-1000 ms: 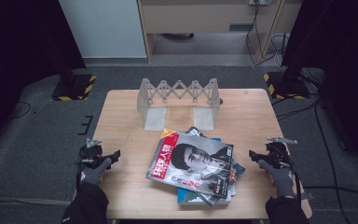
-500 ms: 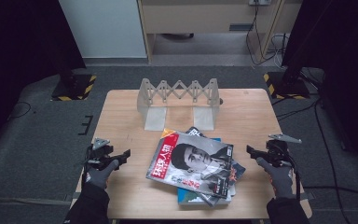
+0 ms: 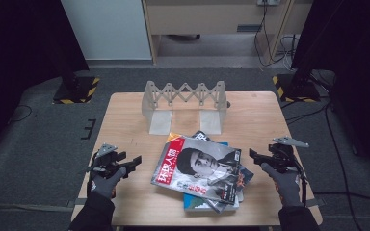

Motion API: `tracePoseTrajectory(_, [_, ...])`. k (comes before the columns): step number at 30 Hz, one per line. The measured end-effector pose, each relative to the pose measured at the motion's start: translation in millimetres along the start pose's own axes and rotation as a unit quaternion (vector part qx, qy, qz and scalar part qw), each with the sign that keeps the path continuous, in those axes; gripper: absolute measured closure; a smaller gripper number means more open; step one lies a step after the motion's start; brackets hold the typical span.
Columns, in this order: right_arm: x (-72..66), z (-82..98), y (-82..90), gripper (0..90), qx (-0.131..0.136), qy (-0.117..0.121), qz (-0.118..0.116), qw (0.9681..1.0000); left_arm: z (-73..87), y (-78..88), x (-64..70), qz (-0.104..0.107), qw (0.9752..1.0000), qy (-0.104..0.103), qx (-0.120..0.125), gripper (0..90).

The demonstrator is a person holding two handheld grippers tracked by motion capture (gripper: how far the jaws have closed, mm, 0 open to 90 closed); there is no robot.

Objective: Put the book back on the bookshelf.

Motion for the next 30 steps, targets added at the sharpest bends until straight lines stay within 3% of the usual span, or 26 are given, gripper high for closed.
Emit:
tracePoseTrajectory(17, [-45.4, 4.8, -0.2, 15.4, -0.013, 0.029, -0.040, 0.9987, 14.7, -14.5, 42.8, 0.049, 0.9981, -0.018, -0.033, 26.1])
tracePoseTrajectory(30, [-67.8, 16.2, -4.0, 14.9, -0.019, 0.051, -0.049, 0.9973, 30.3, -24.3, 55.9, 0.072, 0.9957, -0.006, -0.058, 25.8])
Point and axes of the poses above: each handheld gripper's, and its own axes: y roughly backward along the jaws, z roughly out of its underside, x roughly to its right, the point moved 8 cm from there along -y, roughly forward along the jaws, and after that the axes turned 7 degrees about z, right-handed, at the moved point
